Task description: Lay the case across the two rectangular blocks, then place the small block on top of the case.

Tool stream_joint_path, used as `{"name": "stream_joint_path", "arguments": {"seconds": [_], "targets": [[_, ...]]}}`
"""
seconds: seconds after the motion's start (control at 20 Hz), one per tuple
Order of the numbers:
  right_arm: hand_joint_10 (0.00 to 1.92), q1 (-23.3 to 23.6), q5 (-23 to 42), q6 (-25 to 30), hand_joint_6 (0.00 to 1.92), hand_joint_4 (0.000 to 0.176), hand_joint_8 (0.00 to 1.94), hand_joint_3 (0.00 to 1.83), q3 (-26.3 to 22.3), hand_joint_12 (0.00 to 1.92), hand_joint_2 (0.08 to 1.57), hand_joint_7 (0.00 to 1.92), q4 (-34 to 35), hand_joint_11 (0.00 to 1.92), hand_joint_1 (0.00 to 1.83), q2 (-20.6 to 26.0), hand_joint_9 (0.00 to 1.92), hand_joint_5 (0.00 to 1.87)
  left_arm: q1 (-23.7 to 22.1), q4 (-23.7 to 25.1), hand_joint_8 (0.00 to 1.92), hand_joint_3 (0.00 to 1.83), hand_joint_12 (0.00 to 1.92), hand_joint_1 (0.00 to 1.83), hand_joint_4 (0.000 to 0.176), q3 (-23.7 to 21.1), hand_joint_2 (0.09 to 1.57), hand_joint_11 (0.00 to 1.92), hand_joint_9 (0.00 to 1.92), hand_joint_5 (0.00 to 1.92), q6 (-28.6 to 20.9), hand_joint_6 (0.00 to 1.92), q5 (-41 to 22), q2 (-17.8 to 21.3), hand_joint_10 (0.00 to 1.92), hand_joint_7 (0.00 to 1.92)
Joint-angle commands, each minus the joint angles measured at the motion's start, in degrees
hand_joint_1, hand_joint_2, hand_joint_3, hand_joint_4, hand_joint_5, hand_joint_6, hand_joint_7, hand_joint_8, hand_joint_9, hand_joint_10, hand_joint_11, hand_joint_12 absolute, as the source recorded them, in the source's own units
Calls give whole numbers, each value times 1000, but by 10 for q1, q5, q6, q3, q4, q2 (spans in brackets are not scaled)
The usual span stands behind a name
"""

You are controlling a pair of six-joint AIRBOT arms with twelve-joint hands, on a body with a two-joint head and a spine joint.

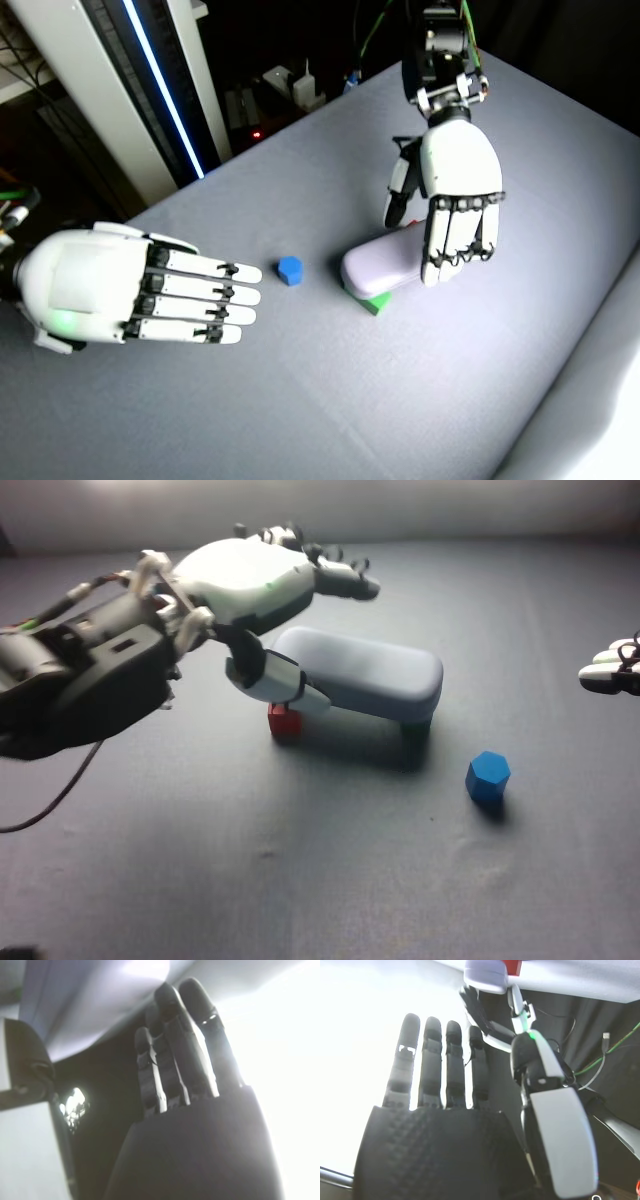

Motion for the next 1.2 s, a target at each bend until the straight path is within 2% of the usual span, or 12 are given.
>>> {"name": "stream_joint_path", "arguments": {"seconds": [0.0,0.1,0.2,0.25,0.3,0.4,0.5,0.6,0.65,0.7,0.9,1.15], "targets": [[3,8,68,5,1,0,0,0,2,897,1329,347,13,0,777,0,330,391,1,-5,1,0,1342,1008,41,-10,882,4,438,423,-1,1,-113,13,2,432],[3,12,68,6,0,0,2,0,2,892,1316,345,7,0,865,0,310,388,21,-15,1,6,1092,987,19,-42,932,0,367,358,-1,3,-168,45,2,396],[5,21,67,6,0,0,1,0,2,848,1289,343,-2,0,842,0,298,378,49,-27,0,7,930,916,86,-80,984,0,285,236,-2,0,-240,83,0,302],[0,26,66,6,0,0,0,0,2,848,1254,319,-8,0,840,0,274,371,66,-31,1,2,540,890,134,-99,994,0,179,202,-3,2,-276,102,3,234],[0,30,64,6,0,0,0,0,2,848,1254,319,-12,0,840,0,274,371,75,-33,1,2,540,890,134,-110,994,0,179,202,-3,2,-296,113,3,234],[12,48,46,6,2,0,0,0,5,773,1188,321,-29,0,869,-4,271,379,111,-40,1,2,670,900,37,-145,1021,0,202,203,-4,1,-358,149,1,231],[6,76,19,13,0,0,0,0,13,932,1148,312,-59,1,820,-15,324,372,148,-50,3,0,865,894,9,-174,976,25,329,236,-4,0,-409,177,16,315],[5,101,-6,32,0,7,0,0,26,1018,1139,321,-91,0,812,-29,347,373,182,-69,0,0,883,881,9,-192,969,22,329,229,-4,0,-451,196,7,304],[0,118,-28,43,0,58,0,0,34,1061,1111,304,-114,0,881,-39,338,363,205,-89,0,1,951,914,7,-198,964,5,329,205,-4,0,-472,204,0,281],[9,133,-47,52,0,71,1,0,41,1144,1076,330,-132,9,935,-48,390,357,221,-102,0,1,937,933,13,-202,965,0,306,202,-7,0,-486,209,0,269],[9,178,-108,83,1,13,1,0,69,1200,1051,359,-201,87,973,-87,467,392,279,-138,3,0,989,897,25,-217,950,0,309,210,-26,2,-537,221,4,289],[19,192,-142,91,6,0,6,0,87,1230,1036,417,-226,90,1002,-119,521,423,294,-155,5,0,1062,937,11,-219,941,3,341,237,-29,2,-549,218,7,324]]}}
